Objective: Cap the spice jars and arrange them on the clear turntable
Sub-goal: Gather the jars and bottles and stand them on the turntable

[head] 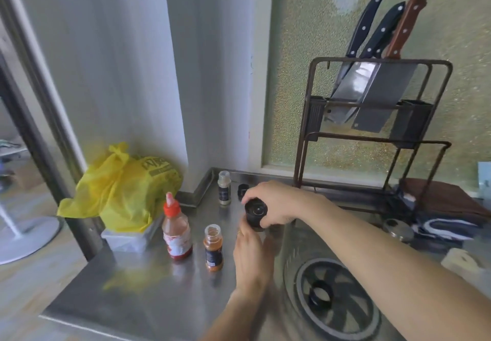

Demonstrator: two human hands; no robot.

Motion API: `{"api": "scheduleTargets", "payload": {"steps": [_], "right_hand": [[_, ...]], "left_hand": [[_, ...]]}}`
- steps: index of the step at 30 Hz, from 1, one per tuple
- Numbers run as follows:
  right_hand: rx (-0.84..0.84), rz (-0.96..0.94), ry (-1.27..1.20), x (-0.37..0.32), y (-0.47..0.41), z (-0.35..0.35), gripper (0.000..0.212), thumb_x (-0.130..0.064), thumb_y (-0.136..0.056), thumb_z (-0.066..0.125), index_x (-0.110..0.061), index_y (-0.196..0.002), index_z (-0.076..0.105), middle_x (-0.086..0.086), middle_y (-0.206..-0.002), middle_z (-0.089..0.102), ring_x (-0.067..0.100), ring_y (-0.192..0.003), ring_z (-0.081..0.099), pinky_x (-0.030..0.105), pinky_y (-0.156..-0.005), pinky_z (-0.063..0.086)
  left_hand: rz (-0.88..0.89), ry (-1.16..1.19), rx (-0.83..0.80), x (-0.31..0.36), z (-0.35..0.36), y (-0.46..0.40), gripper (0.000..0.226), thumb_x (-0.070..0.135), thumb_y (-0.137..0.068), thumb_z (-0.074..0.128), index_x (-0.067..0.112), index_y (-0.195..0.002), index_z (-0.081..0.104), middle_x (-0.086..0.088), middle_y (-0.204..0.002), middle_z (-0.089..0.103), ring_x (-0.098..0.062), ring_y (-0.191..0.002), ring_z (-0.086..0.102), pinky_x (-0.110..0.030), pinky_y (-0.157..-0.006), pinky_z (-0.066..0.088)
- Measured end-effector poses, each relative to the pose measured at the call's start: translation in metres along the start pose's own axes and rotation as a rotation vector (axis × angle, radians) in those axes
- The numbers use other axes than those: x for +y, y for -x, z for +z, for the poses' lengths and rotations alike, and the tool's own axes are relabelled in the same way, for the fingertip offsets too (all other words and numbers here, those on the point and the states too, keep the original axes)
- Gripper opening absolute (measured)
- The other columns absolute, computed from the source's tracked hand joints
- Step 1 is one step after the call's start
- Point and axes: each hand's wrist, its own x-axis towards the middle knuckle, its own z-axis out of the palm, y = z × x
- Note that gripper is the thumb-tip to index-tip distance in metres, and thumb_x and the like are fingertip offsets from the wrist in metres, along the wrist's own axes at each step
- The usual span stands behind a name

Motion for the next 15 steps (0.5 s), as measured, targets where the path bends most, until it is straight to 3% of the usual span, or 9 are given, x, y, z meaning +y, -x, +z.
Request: {"api": "scheduleTargets", "payload": {"steps": [2,6,8,10,11,13,15], "right_hand": [[0.044,0.043,-0.022,0.002,-0.001,0.002,0.058,-0.033,-0.074,0.082,-0.025,-0.128,0.063,0.003,-0.128,0.062,0.026,-0.115,0.059,0.038,-0.093,0.051],[0.114,0.151,0.024,0.000,-0.002,0.009,0.054,-0.060,-0.070,0.077,-0.014,-0.095,0.065,0.007,-0.097,0.064,0.029,-0.085,0.063,0.039,-0.068,0.054],[0.080,0.161,0.045,0.000,0.000,0.004,0.061,-0.059,-0.070,0.078,-0.015,-0.108,0.061,0.005,-0.103,0.059,0.028,-0.090,0.059,0.038,-0.068,0.051],[-0.012,0.130,0.015,0.001,0.004,-0.003,0.076,-0.040,-0.069,0.085,-0.026,-0.135,0.050,-0.002,-0.113,0.053,0.023,-0.098,0.054,0.035,-0.075,0.047],[-0.034,0.126,0.006,0.001,0.004,-0.005,0.077,-0.034,-0.069,0.085,-0.029,-0.136,0.050,-0.004,-0.114,0.054,0.022,-0.098,0.053,0.034,-0.075,0.046],[-0.023,0.157,0.023,-0.001,0.006,-0.005,0.064,-0.041,-0.066,0.083,-0.025,-0.124,0.059,0.000,-0.115,0.061,0.023,-0.095,0.059,0.035,-0.074,0.052],[-0.024,0.148,0.060,-0.003,0.006,-0.005,0.068,-0.046,-0.064,0.082,-0.023,-0.124,0.059,-0.001,-0.121,0.062,0.024,-0.103,0.061,0.036,-0.083,0.055]], "left_hand": [[-0.012,-0.058,-0.012,-0.004,0.000,-0.006,0.045,0.027,-0.092,0.068,0.014,-0.129,0.048,-0.005,-0.120,0.064,-0.029,-0.115,0.060,-0.032,-0.080,0.038],[-0.001,-0.060,0.015,-0.002,-0.001,-0.005,0.038,0.033,-0.092,0.069,0.012,-0.119,0.052,-0.006,-0.113,0.067,-0.029,-0.109,0.062,-0.036,-0.084,0.044],[0.017,-0.035,0.030,-0.002,-0.001,-0.004,0.039,0.032,-0.090,0.072,0.012,-0.119,0.055,-0.005,-0.113,0.068,-0.029,-0.108,0.064,-0.036,-0.086,0.045],[0.018,-0.001,0.038,-0.005,0.000,-0.004,0.040,0.032,-0.087,0.073,0.016,-0.120,0.057,0.001,-0.113,0.069,-0.025,-0.108,0.064,-0.033,-0.085,0.045],[0.018,0.013,0.042,-0.006,0.001,-0.004,0.040,0.033,-0.087,0.073,0.018,-0.120,0.057,0.003,-0.113,0.069,-0.023,-0.107,0.064,-0.032,-0.084,0.045],[0.022,0.013,0.046,-0.008,0.001,-0.003,0.040,0.035,-0.087,0.073,0.020,-0.121,0.057,0.004,-0.113,0.070,-0.021,-0.107,0.063,-0.031,-0.084,0.046],[0.034,0.000,0.050,-0.009,0.001,-0.002,0.041,0.034,-0.086,0.073,0.020,-0.121,0.057,0.004,-0.112,0.070,-0.021,-0.106,0.064,-0.031,-0.085,0.047]]}}
